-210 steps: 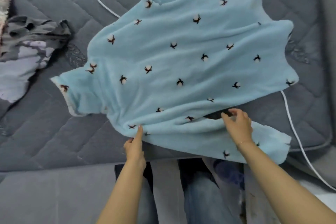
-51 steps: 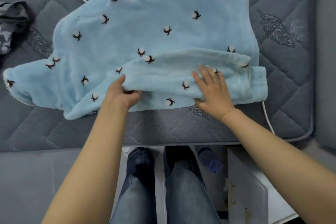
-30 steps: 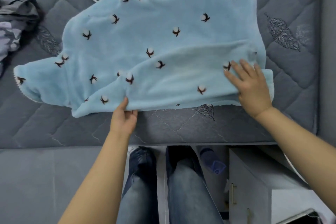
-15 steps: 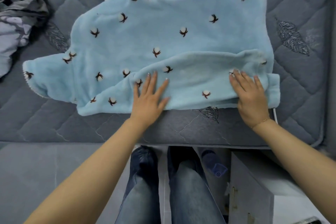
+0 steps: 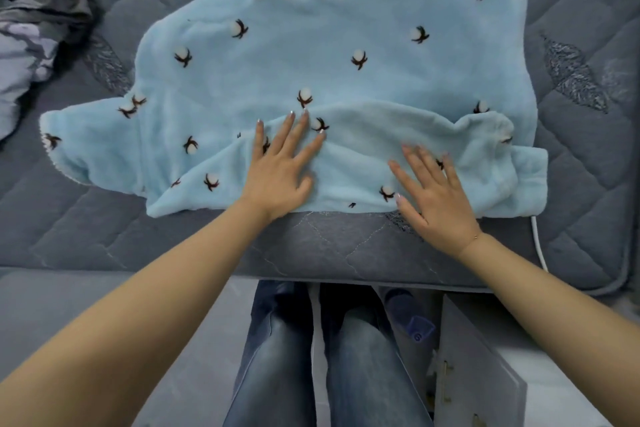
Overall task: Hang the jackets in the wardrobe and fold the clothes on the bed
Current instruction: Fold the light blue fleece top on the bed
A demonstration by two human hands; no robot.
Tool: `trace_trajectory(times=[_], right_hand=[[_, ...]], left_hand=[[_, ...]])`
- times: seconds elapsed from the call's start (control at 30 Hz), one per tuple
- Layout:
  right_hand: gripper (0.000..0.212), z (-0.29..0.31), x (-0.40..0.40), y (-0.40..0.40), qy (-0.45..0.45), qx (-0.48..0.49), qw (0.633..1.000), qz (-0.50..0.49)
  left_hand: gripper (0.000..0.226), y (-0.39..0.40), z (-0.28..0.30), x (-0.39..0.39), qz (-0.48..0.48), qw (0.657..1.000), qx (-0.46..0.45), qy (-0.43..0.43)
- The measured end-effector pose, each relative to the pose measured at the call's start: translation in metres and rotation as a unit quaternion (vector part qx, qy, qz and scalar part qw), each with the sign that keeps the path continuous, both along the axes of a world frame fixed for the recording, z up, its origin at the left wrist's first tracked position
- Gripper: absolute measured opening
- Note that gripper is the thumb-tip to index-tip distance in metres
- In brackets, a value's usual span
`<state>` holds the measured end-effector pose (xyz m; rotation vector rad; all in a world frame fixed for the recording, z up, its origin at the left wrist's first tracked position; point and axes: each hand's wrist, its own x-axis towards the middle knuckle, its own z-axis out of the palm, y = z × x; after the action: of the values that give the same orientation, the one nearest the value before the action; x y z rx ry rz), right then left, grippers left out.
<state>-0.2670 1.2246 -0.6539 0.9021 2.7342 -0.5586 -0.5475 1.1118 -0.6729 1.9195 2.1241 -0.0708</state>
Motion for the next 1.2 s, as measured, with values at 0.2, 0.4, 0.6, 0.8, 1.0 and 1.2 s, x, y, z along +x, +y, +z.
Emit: trace_trajectory(times=[0.2, 0.4, 0.6, 0.8, 1.0, 1.2], right_hand=[[0.072, -0.040, 0.011, 0.046, -0.160, 0.025, 0.985, -0.053], [0.065, -0.008, 0.002, 0.051, -0.166, -0.003, 0.974, -0.153], [0.030, 0.044, -0.040, 0.095, 0.034, 0.024, 0.968, -0.248], [0.051, 0.052, -0.083, 0.200, 0.065, 0.015, 0.952, -0.300], [0.069, 0.019, -0.086, 0.281, -0.097, -0.018, 0.976, -0.195], [0.021, 0.021, -0.034, 0.213, 0.060, 0.154, 0.983, -0.083]], left_hand=[[0.071, -0.008, -0.030, -0.024, -0.039, 0.993, -0.111, 0.003], [0.065, 0.016, 0.003, -0.043, -0.056, 0.983, -0.158, -0.081], [0.039, 0.108, 0.056, -0.065, 0.038, 0.983, -0.017, -0.181], [0.057, 0.231, 0.058, -0.063, 0.030, 0.989, -0.006, -0.145], [0.043, 0.269, 0.034, -0.057, 0.047, 0.990, -0.086, -0.101], [0.021, 0.187, 0.056, -0.042, -0.099, 0.977, 0.037, -0.187]])
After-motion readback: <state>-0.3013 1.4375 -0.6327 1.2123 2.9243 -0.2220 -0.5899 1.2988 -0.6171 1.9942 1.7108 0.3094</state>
